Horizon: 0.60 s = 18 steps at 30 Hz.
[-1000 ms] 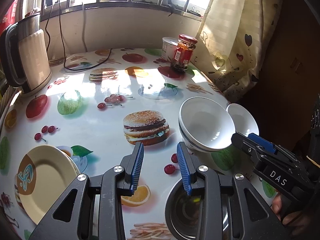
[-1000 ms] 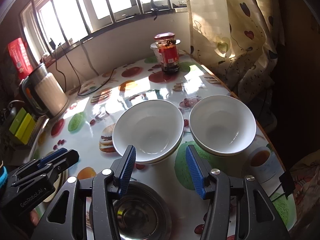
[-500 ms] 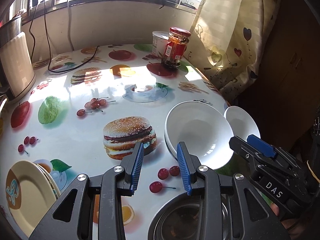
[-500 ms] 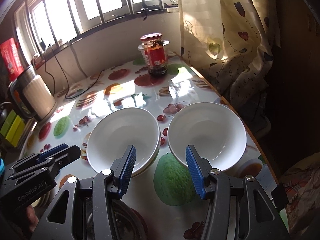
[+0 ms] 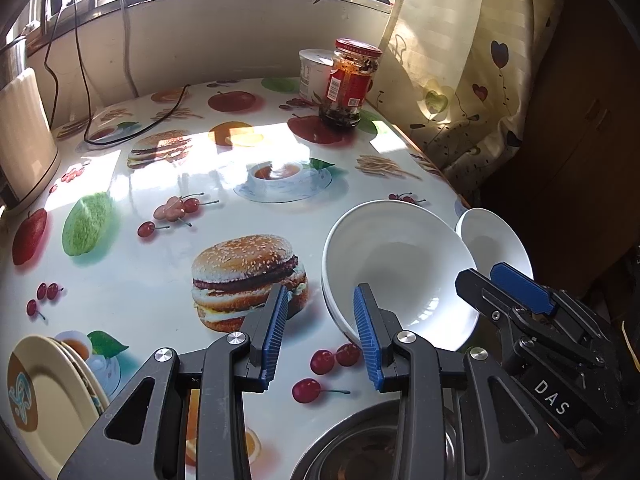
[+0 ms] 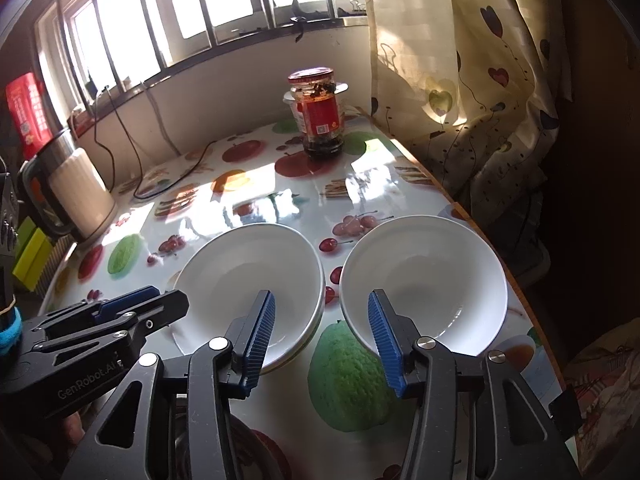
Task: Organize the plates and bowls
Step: 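Close the left tool on its white bowl rim while the right tool grips its bowl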
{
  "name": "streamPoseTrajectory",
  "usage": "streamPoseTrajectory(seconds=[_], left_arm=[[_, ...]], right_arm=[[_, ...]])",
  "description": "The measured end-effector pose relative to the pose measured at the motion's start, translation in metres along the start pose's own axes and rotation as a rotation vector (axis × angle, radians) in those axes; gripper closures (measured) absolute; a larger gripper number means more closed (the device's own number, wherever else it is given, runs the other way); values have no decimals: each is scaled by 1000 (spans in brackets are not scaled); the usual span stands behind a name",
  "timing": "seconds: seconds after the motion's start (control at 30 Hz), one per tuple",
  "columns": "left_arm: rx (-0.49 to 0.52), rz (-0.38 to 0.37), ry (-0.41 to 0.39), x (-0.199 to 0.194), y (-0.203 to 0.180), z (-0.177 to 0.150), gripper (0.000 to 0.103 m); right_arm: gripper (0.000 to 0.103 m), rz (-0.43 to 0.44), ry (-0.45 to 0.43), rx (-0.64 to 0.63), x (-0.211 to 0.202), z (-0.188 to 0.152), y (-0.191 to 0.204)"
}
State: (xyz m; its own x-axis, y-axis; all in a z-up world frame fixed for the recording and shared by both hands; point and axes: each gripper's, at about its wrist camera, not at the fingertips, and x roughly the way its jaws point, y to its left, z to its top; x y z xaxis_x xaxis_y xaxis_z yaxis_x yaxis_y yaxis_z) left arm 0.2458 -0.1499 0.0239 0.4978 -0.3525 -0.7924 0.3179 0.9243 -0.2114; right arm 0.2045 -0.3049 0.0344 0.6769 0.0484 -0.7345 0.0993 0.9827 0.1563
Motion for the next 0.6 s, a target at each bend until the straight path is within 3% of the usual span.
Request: streamPoseTrajectory(seconds=[0.53, 0.6], left_arm=[[-5, 6, 0, 6, 1, 4, 68], [-6, 6, 0, 7, 1, 4, 72]], right_arm=[[78, 5, -1, -17, 8, 0, 3], [80, 3, -6, -12, 8, 1, 3]])
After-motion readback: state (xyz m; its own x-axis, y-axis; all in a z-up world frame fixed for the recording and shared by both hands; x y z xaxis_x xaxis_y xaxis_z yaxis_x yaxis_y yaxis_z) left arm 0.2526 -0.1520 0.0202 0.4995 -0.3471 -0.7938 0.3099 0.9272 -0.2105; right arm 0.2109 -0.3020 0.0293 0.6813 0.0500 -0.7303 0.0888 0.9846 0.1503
